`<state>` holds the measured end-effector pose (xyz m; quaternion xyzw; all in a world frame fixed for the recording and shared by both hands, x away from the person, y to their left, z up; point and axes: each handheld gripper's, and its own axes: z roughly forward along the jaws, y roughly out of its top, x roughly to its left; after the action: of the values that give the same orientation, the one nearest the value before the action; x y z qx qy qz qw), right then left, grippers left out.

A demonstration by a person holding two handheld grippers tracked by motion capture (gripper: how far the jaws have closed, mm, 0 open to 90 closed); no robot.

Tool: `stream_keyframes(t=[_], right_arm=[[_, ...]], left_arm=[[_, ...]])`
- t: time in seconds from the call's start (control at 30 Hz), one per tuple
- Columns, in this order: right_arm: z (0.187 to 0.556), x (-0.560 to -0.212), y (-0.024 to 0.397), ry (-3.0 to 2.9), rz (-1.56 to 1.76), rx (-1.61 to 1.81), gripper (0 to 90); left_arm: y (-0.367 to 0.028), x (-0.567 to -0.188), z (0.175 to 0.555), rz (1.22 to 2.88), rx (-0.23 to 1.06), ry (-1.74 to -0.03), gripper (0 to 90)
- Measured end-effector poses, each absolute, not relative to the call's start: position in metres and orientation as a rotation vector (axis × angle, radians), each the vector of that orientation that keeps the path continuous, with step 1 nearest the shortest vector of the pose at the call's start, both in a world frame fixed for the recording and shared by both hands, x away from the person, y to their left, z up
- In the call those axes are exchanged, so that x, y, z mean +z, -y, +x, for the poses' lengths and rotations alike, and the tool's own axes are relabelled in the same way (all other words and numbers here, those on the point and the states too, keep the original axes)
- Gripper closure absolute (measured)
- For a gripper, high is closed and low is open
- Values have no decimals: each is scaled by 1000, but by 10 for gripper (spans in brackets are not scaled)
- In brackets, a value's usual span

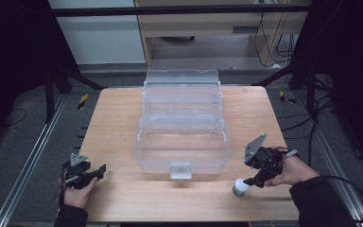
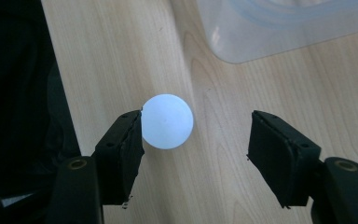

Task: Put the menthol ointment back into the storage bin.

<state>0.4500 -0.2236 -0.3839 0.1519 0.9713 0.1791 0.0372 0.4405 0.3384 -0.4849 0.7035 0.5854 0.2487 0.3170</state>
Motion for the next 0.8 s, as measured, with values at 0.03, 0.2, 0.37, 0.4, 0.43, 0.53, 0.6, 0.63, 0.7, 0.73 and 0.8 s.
stream_keyframes(t=[0.03,0.2,0.37,0.4,0.43,0.53,0.6,0.63,0.7,0.73,0.8], right_arm=[[450,-385,223,-2992,450,537,357],[447,-389,218,-3020,394,493,374],[446,-393,213,-3035,344,463,392],[445,-394,212,-3038,347,453,390],[445,-395,212,-3039,342,446,388],[445,-399,210,-3045,328,420,389],[445,-402,208,-3044,327,401,389],[444,-404,207,-3049,328,387,390],[444,-407,204,-3053,306,366,390],[443,-409,203,-3058,299,350,390],[443,-412,200,-3062,294,331,389]], left_arm=[[-338,-485,441,1853,655,-1540,333],[-338,-485,441,1855,656,-1538,334],[-338,-485,441,1852,656,-1537,335],[-338,-485,441,1852,657,-1537,335],[-338,-485,441,1853,657,-1537,335],[-338,-484,440,1853,660,-1536,339],[-338,-484,440,1852,660,-1537,341],[-338,-484,440,1852,660,-1537,342],[-338,-484,440,1854,661,-1536,344],[-338,-484,440,1853,662,-1536,345],[-338,-484,440,1853,663,-1537,347]])
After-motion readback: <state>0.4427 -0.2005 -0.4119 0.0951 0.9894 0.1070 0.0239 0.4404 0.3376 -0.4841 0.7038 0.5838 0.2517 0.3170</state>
